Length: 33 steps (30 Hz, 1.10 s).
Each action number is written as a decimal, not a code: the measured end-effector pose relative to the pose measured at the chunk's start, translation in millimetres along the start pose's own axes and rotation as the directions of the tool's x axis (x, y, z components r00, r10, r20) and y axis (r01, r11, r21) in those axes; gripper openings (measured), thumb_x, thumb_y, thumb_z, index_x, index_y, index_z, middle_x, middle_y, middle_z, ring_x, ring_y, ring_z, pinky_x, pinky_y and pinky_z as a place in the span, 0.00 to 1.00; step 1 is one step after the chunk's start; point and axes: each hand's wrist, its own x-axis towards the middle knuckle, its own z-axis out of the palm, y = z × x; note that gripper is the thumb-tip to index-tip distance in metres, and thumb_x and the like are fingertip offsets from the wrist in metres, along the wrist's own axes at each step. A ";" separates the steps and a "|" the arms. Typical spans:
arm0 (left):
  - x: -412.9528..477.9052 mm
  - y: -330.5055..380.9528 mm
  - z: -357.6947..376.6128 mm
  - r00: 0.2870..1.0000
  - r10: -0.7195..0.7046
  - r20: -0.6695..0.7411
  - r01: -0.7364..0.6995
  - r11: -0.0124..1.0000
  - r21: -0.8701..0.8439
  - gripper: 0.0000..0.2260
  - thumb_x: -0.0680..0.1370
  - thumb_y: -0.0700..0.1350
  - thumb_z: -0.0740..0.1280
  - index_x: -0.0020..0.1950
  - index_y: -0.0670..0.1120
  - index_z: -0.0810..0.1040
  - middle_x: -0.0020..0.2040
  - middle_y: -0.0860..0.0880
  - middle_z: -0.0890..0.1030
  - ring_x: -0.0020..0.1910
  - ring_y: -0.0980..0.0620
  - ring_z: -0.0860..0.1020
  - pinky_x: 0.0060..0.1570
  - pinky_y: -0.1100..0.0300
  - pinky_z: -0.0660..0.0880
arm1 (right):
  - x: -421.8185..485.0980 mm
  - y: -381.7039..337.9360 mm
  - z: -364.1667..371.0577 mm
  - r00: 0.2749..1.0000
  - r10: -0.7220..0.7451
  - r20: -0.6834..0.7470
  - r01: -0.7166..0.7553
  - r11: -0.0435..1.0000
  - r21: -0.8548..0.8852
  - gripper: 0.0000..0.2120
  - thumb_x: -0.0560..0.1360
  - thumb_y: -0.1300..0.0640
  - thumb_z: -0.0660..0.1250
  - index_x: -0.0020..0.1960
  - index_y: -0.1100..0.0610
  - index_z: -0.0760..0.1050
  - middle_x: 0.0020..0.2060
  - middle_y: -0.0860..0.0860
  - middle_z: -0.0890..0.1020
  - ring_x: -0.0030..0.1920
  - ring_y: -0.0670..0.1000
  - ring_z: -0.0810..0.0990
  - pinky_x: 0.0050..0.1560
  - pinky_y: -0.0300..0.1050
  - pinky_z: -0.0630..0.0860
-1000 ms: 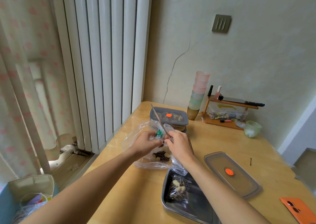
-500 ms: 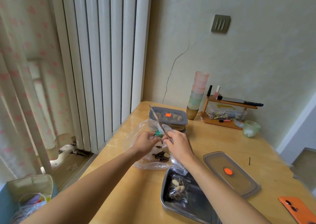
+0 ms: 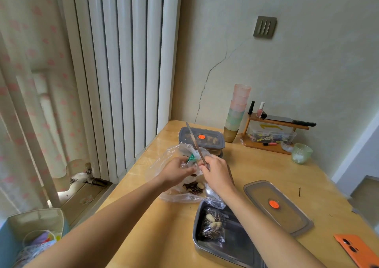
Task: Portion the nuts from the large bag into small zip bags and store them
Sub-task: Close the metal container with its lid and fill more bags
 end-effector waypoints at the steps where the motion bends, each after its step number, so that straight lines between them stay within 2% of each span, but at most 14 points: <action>1: 0.7 -1.0 -0.9 1.000 0.005 0.029 -0.007 0.999 0.048 0.10 0.79 0.48 0.72 0.60 0.50 0.83 0.51 0.53 0.86 0.51 0.55 0.83 0.46 0.65 0.77 | 0.0 0.7 0.2 1.000 0.007 -0.004 -0.007 1.000 0.001 0.04 0.79 0.60 0.70 0.50 0.55 0.84 0.49 0.48 0.81 0.50 0.51 0.80 0.52 0.49 0.80; 4: -0.7 -1.3 -4.7 0.998 0.011 0.063 -0.014 0.999 0.037 0.08 0.79 0.48 0.73 0.56 0.48 0.85 0.52 0.50 0.86 0.54 0.55 0.82 0.53 0.60 0.76 | -1.0 2.6 0.7 0.999 0.026 -0.028 -0.026 1.000 -0.006 0.05 0.79 0.60 0.69 0.49 0.54 0.84 0.50 0.48 0.82 0.49 0.51 0.80 0.51 0.51 0.80; 8: -6.6 3.5 -9.6 0.994 0.004 0.110 0.017 0.981 -0.191 0.06 0.79 0.42 0.73 0.54 0.42 0.83 0.47 0.49 0.85 0.42 0.64 0.82 0.41 0.71 0.75 | -3.1 1.4 3.0 0.997 0.053 -0.062 -0.055 0.998 -0.037 0.05 0.79 0.60 0.69 0.49 0.54 0.83 0.49 0.48 0.81 0.48 0.52 0.79 0.48 0.49 0.79; 11: -10.2 3.7 -11.7 0.977 -0.014 0.212 0.065 0.970 -0.235 0.09 0.77 0.35 0.73 0.56 0.42 0.81 0.48 0.48 0.84 0.45 0.58 0.83 0.44 0.69 0.77 | -2.0 1.7 3.8 0.995 0.067 -0.076 -0.069 0.997 -0.036 0.04 0.80 0.60 0.69 0.50 0.57 0.83 0.48 0.49 0.82 0.47 0.51 0.79 0.47 0.47 0.78; 15: -8.5 3.1 -8.7 0.988 -0.062 0.144 0.067 0.997 -0.027 0.19 0.75 0.30 0.72 0.64 0.43 0.77 0.58 0.44 0.82 0.56 0.47 0.81 0.53 0.59 0.80 | -2.4 1.7 2.5 0.997 0.063 -0.051 -0.064 0.998 -0.018 0.03 0.79 0.59 0.70 0.48 0.55 0.83 0.48 0.48 0.81 0.47 0.51 0.80 0.47 0.49 0.79; 17: -4.9 1.7 -4.3 0.998 -0.060 0.033 0.055 0.990 0.133 0.20 0.76 0.35 0.74 0.66 0.45 0.75 0.57 0.45 0.81 0.54 0.46 0.81 0.56 0.53 0.80 | -5.0 0.1 0.7 0.998 0.053 -0.045 -0.054 0.999 -0.005 0.04 0.79 0.59 0.69 0.47 0.54 0.82 0.48 0.47 0.81 0.47 0.51 0.80 0.49 0.50 0.80; 20: -1.9 0.9 -0.4 0.982 -0.077 -0.174 0.123 0.954 0.273 0.21 0.78 0.46 0.73 0.68 0.46 0.72 0.58 0.47 0.81 0.52 0.48 0.79 0.49 0.55 0.76 | -7.9 -1.3 -2.6 0.998 0.042 -0.036 -0.041 0.999 0.031 0.04 0.80 0.59 0.69 0.47 0.54 0.81 0.48 0.48 0.81 0.47 0.50 0.79 0.49 0.48 0.79; 22: -4.0 0.3 2.1 0.968 -0.078 -0.237 0.163 0.916 0.366 0.21 0.80 0.50 0.70 0.71 0.46 0.70 0.61 0.45 0.81 0.54 0.46 0.78 0.51 0.54 0.74 | -8.3 -2.1 -6.3 1.000 0.024 0.001 -0.024 0.998 0.061 0.03 0.79 0.59 0.69 0.48 0.54 0.82 0.50 0.48 0.82 0.48 0.48 0.79 0.50 0.44 0.76; 25: -9.6 -6.1 5.7 0.960 0.045 -0.278 0.125 0.816 0.564 0.17 0.83 0.49 0.65 0.69 0.43 0.70 0.60 0.45 0.81 0.55 0.43 0.80 0.51 0.51 0.75 | -6.8 -2.1 -13.6 0.998 0.000 0.067 -0.005 0.998 0.065 0.05 0.78 0.59 0.72 0.53 0.56 0.83 0.52 0.47 0.82 0.51 0.46 0.79 0.51 0.35 0.70; 27: -12.6 -10.2 5.0 0.963 0.129 -0.236 0.043 0.791 0.610 0.10 0.84 0.44 0.61 0.64 0.43 0.70 0.54 0.45 0.80 0.48 0.45 0.78 0.46 0.51 0.75 | -5.5 -1.5 -18.6 1.000 0.011 0.029 -0.013 0.997 0.074 0.05 0.78 0.60 0.73 0.53 0.57 0.84 0.51 0.47 0.82 0.50 0.46 0.79 0.47 0.24 0.67; 28: -12.9 -12.1 3.9 0.973 0.150 -0.173 -0.009 0.780 0.625 0.06 0.83 0.43 0.61 0.60 0.44 0.71 0.51 0.46 0.79 0.46 0.45 0.76 0.44 0.51 0.74 | -5.1 -0.9 -20.6 1.000 0.023 -0.011 -0.022 0.997 0.079 0.04 0.78 0.60 0.72 0.52 0.58 0.84 0.50 0.47 0.83 0.48 0.46 0.79 0.45 0.24 0.67; 30: -15.8 -11.7 1.2 0.990 0.135 -0.032 -0.078 0.733 0.676 0.05 0.81 0.45 0.64 0.51 0.45 0.70 0.47 0.46 0.77 0.44 0.45 0.75 0.40 0.52 0.71 | -4.2 1.6 -22.7 0.997 0.051 -0.056 -0.047 0.996 0.080 0.07 0.80 0.56 0.70 0.47 0.57 0.83 0.46 0.49 0.82 0.46 0.48 0.79 0.42 0.32 0.69; 31: -17.1 -11.9 0.2 0.994 0.104 0.013 -0.084 0.710 0.700 0.07 0.80 0.47 0.66 0.50 0.44 0.71 0.47 0.46 0.77 0.43 0.45 0.74 0.39 0.53 0.69 | -4.4 2.5 -23.6 0.996 0.065 -0.056 -0.060 0.995 0.077 0.10 0.81 0.53 0.69 0.45 0.57 0.83 0.44 0.48 0.80 0.45 0.48 0.78 0.43 0.38 0.69; 33: -18.6 -14.4 -1.1 0.997 0.077 0.012 -0.061 0.676 0.734 0.10 0.79 0.50 0.67 0.52 0.44 0.72 0.49 0.46 0.77 0.42 0.46 0.74 0.38 0.53 0.69 | -6.7 2.5 -25.6 0.995 0.065 -0.069 -0.059 0.994 0.087 0.14 0.82 0.52 0.67 0.43 0.58 0.83 0.44 0.47 0.76 0.45 0.47 0.74 0.47 0.39 0.65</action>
